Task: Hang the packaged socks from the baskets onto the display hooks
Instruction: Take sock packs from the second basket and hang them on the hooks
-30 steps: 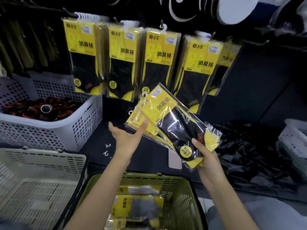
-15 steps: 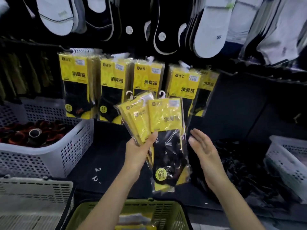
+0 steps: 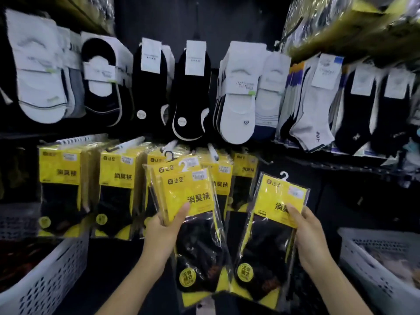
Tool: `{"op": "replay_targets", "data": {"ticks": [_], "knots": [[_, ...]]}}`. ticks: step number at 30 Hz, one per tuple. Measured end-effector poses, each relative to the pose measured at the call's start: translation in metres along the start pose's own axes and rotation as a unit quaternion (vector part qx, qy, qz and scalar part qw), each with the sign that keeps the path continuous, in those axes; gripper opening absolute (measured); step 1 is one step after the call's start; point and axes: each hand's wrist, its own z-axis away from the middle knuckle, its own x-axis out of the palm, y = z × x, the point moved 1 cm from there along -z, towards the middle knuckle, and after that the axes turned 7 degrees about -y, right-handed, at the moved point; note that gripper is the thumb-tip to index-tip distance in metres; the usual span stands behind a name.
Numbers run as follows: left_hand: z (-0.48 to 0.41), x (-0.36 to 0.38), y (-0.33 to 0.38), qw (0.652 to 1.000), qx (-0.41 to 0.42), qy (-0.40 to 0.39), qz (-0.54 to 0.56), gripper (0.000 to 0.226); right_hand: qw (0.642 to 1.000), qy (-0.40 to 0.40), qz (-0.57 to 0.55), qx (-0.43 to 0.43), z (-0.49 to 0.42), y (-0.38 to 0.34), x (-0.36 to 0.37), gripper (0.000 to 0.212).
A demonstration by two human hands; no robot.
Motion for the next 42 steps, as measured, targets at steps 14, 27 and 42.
{"op": "replay_targets", "data": {"ticks": [14, 27, 42], "knots": [[-0.031, 0.016, 0.025, 0.999, 0.018, 0.023, -0.021, 0.035, 0.994, -0.040, 0.101, 0.013, -0.083, -0.014, 0.008, 0.010], [-0.011, 0.030, 0.021, 1.000, 0.005, -0.028, -0.012, 0.031, 0.992, 0.083, -0.007, 0.099, -0.078, 0.021, 0.010, 0.016], [-0.002, 0.054, 0.009, 0.998, 0.028, -0.064, -0.007, 0.036, 0.988, -0.142, -0.053, 0.013, -0.007, -0.012, 0.052, 0.028]]}}
